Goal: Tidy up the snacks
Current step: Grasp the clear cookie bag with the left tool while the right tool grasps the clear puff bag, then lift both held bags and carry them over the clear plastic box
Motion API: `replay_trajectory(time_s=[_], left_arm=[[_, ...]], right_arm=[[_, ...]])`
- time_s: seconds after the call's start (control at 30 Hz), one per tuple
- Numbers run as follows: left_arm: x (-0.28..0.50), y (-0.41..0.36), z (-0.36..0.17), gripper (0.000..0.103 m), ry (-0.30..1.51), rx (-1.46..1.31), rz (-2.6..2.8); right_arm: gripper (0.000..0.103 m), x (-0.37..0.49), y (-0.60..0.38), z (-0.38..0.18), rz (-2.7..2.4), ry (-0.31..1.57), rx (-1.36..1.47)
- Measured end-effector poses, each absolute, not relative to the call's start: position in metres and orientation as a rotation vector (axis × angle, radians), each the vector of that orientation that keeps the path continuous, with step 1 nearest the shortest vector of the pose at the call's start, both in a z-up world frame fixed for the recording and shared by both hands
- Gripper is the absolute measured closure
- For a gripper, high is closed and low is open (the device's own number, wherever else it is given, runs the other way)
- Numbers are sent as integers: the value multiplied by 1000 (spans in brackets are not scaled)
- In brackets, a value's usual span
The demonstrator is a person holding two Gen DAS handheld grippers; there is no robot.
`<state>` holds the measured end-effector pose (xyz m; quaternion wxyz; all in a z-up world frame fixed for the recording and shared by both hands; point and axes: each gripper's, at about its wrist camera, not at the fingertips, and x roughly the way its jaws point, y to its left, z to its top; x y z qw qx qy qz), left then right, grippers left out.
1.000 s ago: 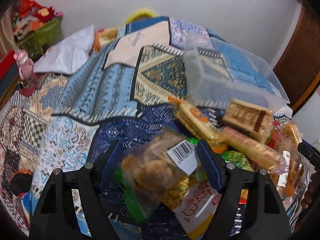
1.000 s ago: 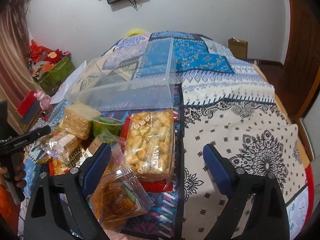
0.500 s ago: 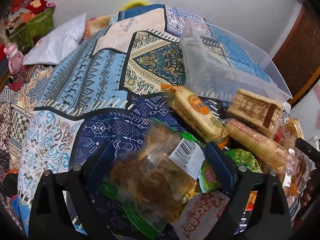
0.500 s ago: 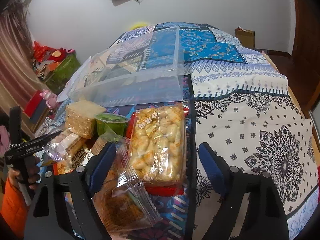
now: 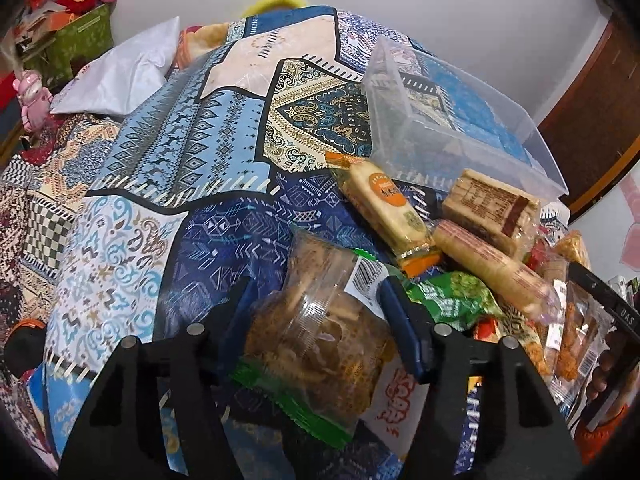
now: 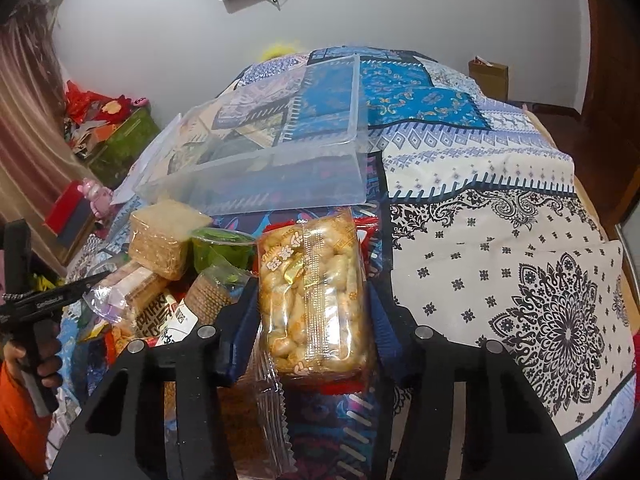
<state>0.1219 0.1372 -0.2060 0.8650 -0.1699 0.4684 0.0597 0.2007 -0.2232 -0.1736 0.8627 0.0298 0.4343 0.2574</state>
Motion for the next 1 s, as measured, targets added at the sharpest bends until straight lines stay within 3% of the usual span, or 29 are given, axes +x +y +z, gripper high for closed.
replay_trajectory(time_s=[0.33, 1.0], left_arm=[[103, 137, -178, 49, 908, -367, 126], [130, 97, -95, 49, 689, -262, 66]], right_arm=[[55, 193, -225, -155, 549, 863, 80], [56, 206, -215, -107, 591, 723, 98]])
